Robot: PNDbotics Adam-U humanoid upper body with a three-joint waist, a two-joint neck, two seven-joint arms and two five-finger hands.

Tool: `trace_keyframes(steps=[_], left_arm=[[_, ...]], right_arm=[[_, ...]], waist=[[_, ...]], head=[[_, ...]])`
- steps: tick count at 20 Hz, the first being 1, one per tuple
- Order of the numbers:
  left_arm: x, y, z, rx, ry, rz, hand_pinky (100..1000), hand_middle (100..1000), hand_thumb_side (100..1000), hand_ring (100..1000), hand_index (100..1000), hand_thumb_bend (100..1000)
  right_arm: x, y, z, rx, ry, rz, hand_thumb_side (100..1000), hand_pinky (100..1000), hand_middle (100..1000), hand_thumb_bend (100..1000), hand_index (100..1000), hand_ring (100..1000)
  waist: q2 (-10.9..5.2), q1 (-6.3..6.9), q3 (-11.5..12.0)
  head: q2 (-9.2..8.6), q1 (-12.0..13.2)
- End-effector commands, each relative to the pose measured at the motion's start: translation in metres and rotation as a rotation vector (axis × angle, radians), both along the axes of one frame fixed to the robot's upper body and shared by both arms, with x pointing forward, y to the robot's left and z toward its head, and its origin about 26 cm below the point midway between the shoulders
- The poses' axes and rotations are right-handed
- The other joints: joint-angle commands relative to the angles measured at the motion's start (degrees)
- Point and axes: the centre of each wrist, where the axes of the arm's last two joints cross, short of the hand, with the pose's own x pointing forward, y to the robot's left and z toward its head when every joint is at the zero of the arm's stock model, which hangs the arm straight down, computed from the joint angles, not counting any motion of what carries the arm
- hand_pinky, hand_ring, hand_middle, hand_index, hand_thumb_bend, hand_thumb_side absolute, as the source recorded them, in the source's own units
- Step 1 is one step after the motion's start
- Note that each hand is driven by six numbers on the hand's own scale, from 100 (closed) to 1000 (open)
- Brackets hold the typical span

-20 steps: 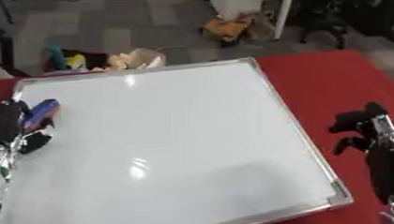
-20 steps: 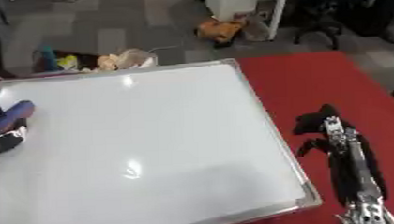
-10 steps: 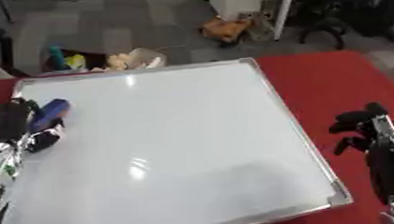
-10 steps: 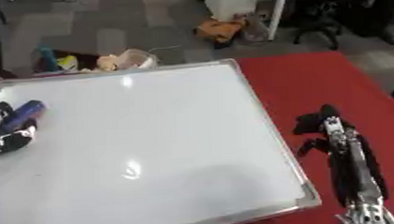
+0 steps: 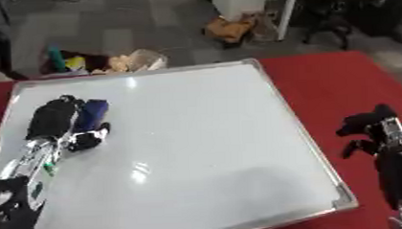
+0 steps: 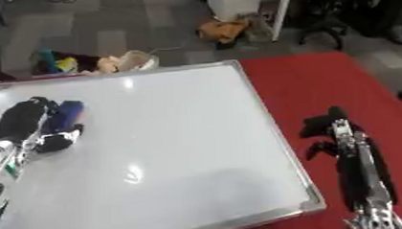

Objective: Wipe the whiteboard clean with a brush.

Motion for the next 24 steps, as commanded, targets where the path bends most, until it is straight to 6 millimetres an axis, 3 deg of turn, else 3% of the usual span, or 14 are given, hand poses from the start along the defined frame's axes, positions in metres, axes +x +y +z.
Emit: trace_keyframes(steps=[1, 11, 16, 21, 24], left_arm=[[-0.002, -0.013, -0.003, 0.006, 0.033, -0.055, 452, 586, 529, 665, 692, 457], [-0.003, -0.013, -0.005, 0.018, 0.045, -0.033, 454, 589, 539, 664, 738, 581], [-0.004, -0.016, -0.011, 0.014, 0.085, -0.048, 399, 539, 445, 623, 715, 594], [-0.004, -0.02, -0.013, -0.011, 0.1, -0.056, 284, 463, 222, 574, 635, 361], [-0.005, -0.022, -0.013, -0.053, 0.103, -0.062, 235, 430, 170, 553, 584, 319]], right_arm=[[-0.001, 0.0, 0.008, -0.009, -0.029, 0.008, 955, 327, 502, 100, 605, 581], [-0.001, 0.0, 0.008, -0.011, -0.027, 0.009, 954, 327, 502, 100, 605, 581], [-0.001, 0.0, 0.008, -0.01, -0.026, 0.01, 954, 327, 502, 100, 605, 581], [-0.001, 0.0, 0.008, -0.008, -0.026, 0.008, 954, 327, 502, 100, 605, 581], [-0.001, 0.0, 0.008, -0.008, -0.026, 0.009, 953, 327, 501, 100, 605, 581]], waist=[[-0.69, -0.07, -0.11], [-0.73, -0.1, 0.18], [-0.7, -0.19, 0.13], [-0.62, -0.22, 0.03], [-0.6, -0.16, -0.02]], head=[[-0.55, -0.05], [-0.49, -0.06], [-0.58, -0.05], [-0.57, -0.04], [-0.56, -0.08]])
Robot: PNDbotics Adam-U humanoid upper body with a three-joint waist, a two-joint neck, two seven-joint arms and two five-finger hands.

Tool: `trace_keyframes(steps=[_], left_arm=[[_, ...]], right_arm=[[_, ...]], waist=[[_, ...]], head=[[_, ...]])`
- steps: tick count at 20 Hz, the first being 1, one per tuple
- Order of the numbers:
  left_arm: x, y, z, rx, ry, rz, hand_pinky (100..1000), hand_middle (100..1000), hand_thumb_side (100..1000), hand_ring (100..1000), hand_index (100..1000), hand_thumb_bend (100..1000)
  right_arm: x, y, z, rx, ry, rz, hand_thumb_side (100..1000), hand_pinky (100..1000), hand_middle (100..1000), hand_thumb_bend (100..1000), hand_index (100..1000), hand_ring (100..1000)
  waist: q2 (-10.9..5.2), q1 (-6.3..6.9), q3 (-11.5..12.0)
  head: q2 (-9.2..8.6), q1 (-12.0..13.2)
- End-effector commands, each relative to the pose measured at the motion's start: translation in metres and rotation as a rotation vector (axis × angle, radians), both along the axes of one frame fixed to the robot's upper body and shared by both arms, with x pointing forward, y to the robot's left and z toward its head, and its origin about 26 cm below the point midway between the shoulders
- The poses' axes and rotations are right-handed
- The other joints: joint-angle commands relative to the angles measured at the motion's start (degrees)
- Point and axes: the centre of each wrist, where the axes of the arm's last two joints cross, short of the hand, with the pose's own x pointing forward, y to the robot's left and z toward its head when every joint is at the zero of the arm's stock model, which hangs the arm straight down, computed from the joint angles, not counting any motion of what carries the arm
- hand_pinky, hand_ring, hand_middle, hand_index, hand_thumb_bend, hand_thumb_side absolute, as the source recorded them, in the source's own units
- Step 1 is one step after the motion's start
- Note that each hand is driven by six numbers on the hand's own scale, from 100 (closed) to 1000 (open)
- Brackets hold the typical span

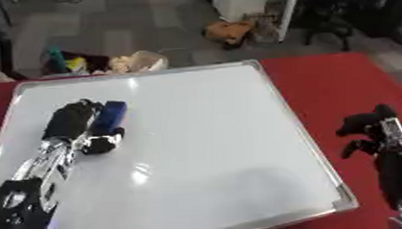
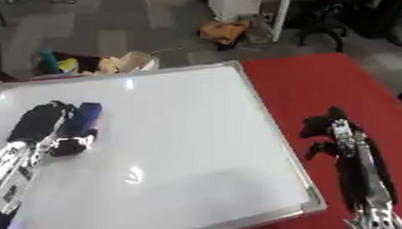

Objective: Wipe the whiteboard clean with a brush.

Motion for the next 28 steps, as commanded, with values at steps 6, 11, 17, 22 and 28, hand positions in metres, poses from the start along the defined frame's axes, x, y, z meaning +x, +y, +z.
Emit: trace_keyframes(steps=[6, 11, 17, 22, 28], left_arm=[[-0.004, -0.019, -0.004, -0.087, 0.043, -0.106, 173, 381, 134, 523, 515, 320], [-0.011, -0.033, 0.012, -0.103, 0.014, -0.212, 142, 357, 122, 506, 481, 337], [-0.023, -0.045, 0.039, -0.114, -0.024, -0.338, 130, 347, 117, 498, 465, 343], [-0.037, -0.053, 0.058, -0.108, -0.028, -0.442, 126, 341, 119, 493, 461, 340], [-0.053, -0.061, 0.07, -0.083, 0.007, -0.548, 126, 339, 121, 490, 459, 335]], right_arm=[[-0.001, 0.0, 0.008, -0.007, -0.027, 0.009, 953, 327, 501, 100, 605, 581], [-0.001, 0.0, 0.008, -0.006, -0.027, 0.009, 952, 327, 501, 100, 605, 581], [-0.001, 0.0, 0.009, -0.007, -0.029, 0.01, 952, 328, 501, 100, 605, 581], [-0.001, 0.0, 0.009, -0.008, -0.03, 0.009, 951, 328, 501, 100, 605, 581], [-0.001, -0.001, 0.009, -0.011, -0.031, 0.008, 950, 329, 501, 100, 605, 581]], waist=[[-0.46, -0.05, -0.34], [-0.45, -0.1, -0.43], [-0.58, 0.02, -0.36], [-0.63, 0.18, -0.42], [-0.74, 0.36, -0.46]], head=[[-0.63, -0.04], [-0.66, 0.03], [-0.66, -0.04], [-0.66, -0.13], [-0.64, -0.25]])
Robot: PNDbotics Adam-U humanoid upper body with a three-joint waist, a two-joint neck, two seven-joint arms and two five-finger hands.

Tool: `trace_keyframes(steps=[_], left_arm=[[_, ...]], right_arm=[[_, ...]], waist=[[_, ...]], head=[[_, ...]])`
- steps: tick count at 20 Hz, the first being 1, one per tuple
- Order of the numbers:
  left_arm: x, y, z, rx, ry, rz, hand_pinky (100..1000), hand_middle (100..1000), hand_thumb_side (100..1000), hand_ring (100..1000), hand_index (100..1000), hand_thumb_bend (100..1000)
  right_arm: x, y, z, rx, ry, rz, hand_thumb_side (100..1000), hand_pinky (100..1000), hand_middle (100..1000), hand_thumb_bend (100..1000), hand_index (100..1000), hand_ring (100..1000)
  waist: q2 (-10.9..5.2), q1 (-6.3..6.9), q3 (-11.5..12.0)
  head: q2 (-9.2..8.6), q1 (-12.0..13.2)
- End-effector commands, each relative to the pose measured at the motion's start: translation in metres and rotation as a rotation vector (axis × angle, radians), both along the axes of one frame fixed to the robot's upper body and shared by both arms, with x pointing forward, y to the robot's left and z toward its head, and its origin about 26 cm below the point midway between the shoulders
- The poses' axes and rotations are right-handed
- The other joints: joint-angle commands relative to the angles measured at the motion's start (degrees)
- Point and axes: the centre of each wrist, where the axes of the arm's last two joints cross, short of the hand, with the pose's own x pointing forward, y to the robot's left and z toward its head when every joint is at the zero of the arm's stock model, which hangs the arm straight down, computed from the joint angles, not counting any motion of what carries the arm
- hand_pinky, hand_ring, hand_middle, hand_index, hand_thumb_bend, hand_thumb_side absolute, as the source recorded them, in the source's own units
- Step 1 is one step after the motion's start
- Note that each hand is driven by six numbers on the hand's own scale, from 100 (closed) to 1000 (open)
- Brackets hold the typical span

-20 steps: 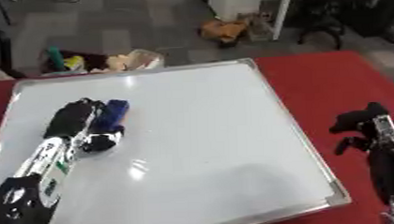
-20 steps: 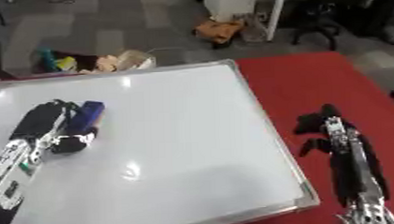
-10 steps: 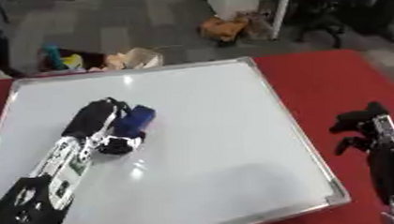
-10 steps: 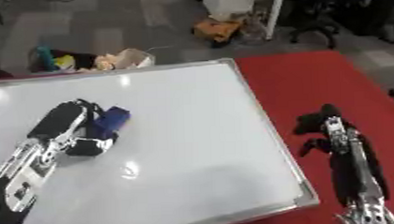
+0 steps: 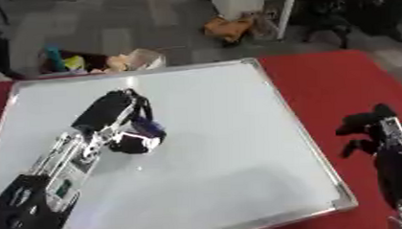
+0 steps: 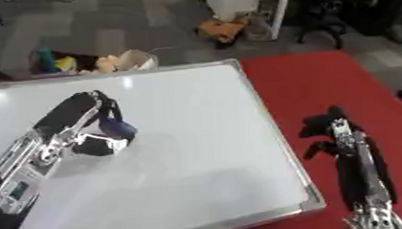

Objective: Wipe the whiteboard clean with a brush.

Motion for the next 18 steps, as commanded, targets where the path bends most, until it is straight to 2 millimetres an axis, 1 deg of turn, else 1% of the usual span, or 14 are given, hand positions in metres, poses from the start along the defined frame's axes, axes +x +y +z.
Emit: trace_keyframes(steps=[1, 6, 13, 15, 18], left_arm=[[-0.009, -0.002, 0.018, 0.02, -0.023, -0.057, 126, 339, 121, 489, 459, 335], [-0.022, -0.009, 0.023, 0.067, 0.004, -0.147, 129, 339, 123, 491, 460, 332], [-0.035, -0.021, 0.026, 0.094, 0.097, -0.243, 135, 345, 127, 503, 467, 329], [-0.038, -0.027, 0.025, 0.104, 0.129, -0.273, 144, 351, 133, 509, 474, 333], [-0.04, -0.034, 0.016, 0.129, 0.191, -0.306, 184, 380, 156, 535, 506, 355]], right_arm=[[-0.001, -0.001, 0.009, -0.012, -0.029, 0.006, 950, 329, 501, 100, 605, 581], [-0.001, -0.002, 0.009, -0.015, -0.03, 0.007, 950, 329, 502, 100, 606, 581], [-0.001, -0.002, 0.01, -0.018, -0.029, 0.008, 949, 329, 501, 100, 606, 580], [-0.001, -0.002, 0.01, -0.019, -0.029, 0.01, 949, 329, 502, 100, 606, 581], [-0.001, -0.002, 0.01, -0.019, -0.03, 0.012, 949, 329, 501, 100, 606, 581]], waist=[[-1.04, 0.04, -0.09], [-1.22, 0.34, -0.04], [-1.47, 0.52, 0.06], [-1.51, 0.51, 0.03], [-1.49, 0.47, -0.08]], head=[[-0.63, -0.2], [-0.65, -0.37], [-0.68, -0.58], [-0.67, -0.61], [-0.72, -0.59]])
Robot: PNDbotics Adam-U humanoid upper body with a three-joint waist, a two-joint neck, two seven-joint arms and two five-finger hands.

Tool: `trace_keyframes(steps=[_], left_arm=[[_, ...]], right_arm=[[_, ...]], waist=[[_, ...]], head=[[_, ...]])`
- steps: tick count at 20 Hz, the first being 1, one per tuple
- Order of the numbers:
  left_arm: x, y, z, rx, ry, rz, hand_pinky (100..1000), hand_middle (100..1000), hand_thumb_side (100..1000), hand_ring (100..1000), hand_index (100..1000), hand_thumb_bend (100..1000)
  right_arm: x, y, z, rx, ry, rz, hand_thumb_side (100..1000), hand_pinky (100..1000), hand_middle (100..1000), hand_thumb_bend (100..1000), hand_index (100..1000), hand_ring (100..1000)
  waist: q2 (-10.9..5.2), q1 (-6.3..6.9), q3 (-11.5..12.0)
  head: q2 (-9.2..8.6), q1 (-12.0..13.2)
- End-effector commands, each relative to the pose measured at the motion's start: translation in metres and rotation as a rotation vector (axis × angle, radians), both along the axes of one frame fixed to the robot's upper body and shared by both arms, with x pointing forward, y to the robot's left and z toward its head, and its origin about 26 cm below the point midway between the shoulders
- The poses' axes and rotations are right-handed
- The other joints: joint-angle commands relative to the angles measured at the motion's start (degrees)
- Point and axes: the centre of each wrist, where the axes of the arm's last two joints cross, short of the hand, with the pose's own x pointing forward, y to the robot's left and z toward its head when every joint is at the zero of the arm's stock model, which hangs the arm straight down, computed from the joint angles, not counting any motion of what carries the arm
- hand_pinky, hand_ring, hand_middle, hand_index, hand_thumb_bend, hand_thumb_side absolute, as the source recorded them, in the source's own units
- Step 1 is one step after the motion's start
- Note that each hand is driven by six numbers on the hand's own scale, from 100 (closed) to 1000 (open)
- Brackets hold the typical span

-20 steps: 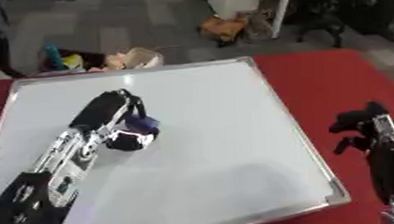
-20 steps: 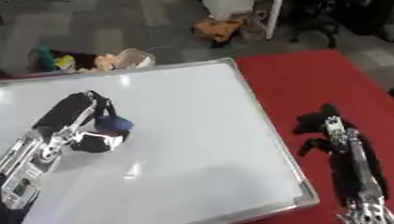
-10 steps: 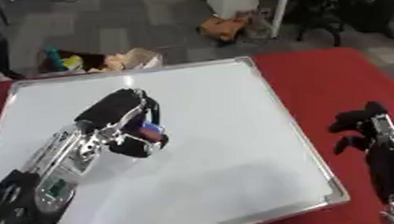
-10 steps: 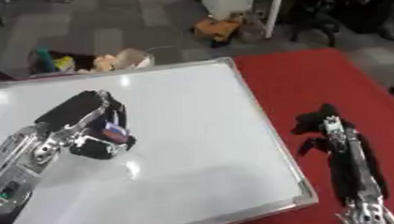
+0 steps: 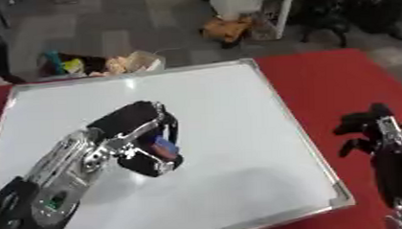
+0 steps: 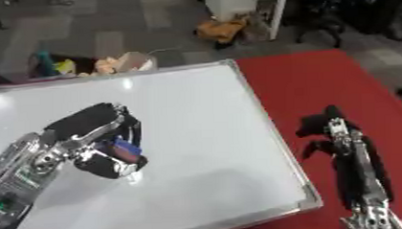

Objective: Wipe the whiteboard clean with a brush.

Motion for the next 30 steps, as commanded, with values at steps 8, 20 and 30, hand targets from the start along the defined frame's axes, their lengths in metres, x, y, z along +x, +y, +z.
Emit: trace_keyframes(steps=[8, 20, 30], left_arm=[[0.007, -0.005, -0.02, 0.139, 0.139, -0.026, 424, 556, 331, 696, 657, 584], [0.017, 0.027, 0.005, 0.066, -0.078, 0.157, 612, 688, 598, 795, 726, 975], [-0.004, 0.089, 0.024, -0.422, -0.214, 0.28, 498, 622, 660, 818, 688, 890]], right_arm=[[-0.001, -0.001, 0.01, -0.017, -0.026, 0.012, 949, 329, 501, 100, 606, 581], [-0.001, -0.002, 0.009, -0.012, -0.024, 0.004, 949, 329, 501, 100, 605, 580], [-0.002, -0.003, 0.008, -0.01, -0.025, -0.011, 949, 329, 500, 100, 605, 580]], waist=[[-0.93, -0.05, -0.33], [-0.72, -0.34, 0.16], [-0.46, -0.41, 1.17]], head=[[-0.8, -0.29], [-0.84, -0.71], [-0.98, -1.84]])
